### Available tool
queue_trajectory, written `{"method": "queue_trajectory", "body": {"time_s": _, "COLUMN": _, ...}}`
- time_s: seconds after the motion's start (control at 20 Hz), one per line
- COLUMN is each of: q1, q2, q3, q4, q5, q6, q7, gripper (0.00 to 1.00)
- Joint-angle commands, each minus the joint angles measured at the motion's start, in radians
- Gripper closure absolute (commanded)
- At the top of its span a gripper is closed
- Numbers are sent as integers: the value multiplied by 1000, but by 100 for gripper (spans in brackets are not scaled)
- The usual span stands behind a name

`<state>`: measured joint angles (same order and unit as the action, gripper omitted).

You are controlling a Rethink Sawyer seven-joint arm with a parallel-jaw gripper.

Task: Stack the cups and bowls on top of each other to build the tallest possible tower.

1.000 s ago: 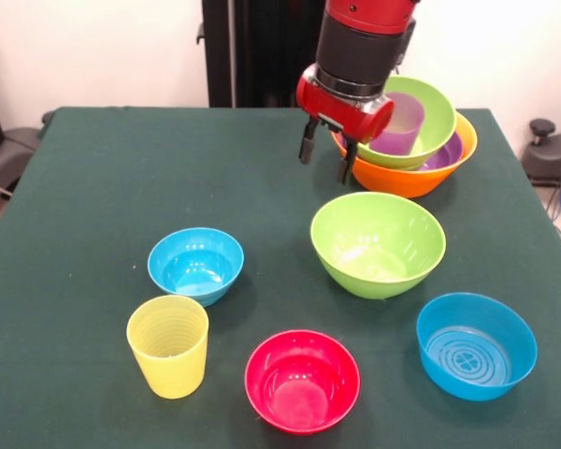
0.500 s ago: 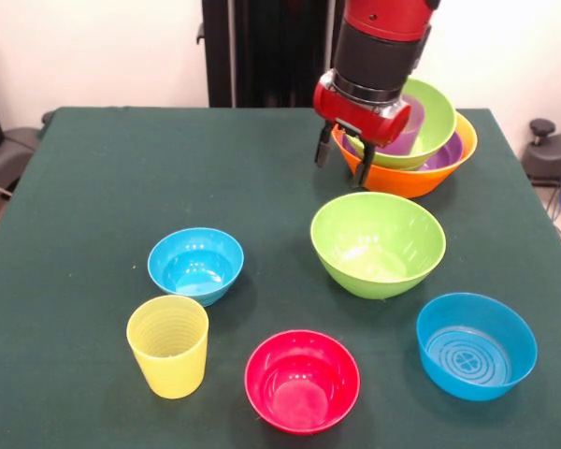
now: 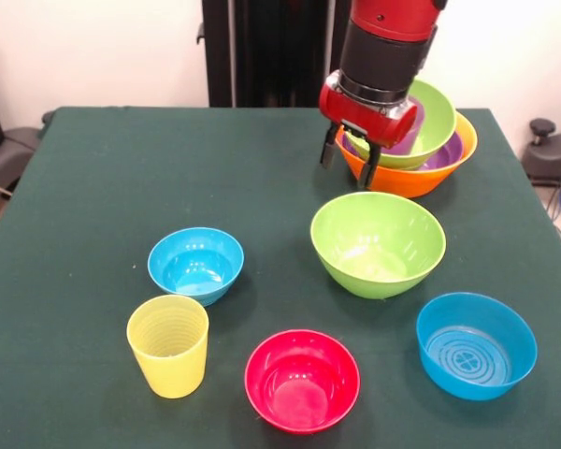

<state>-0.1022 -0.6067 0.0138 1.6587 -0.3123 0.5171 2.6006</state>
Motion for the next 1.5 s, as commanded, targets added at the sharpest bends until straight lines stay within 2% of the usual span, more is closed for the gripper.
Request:
{"method": "queue_trajectory", "body": {"time_s": 0.05, "q1": 16, "q2": 80, "q3": 86, "q4": -66, "q5": -75, "q6": -58, "q7": -88, "gripper": 0}}
{"method": "queue_trajectory", "body": {"time_s": 0.7, "q1": 18, "q2": 155, "q3": 87, "q4": -138, "q5": -96, "q6": -87, "q7": -91, "gripper": 0}}
{"method": "queue_trajectory", "body": {"time_s": 1.5, "q1": 26, "q2": 165, "q3": 79, "q4": -116, "q5": -100, "q6": -128, "q7": -80, "gripper": 0}}
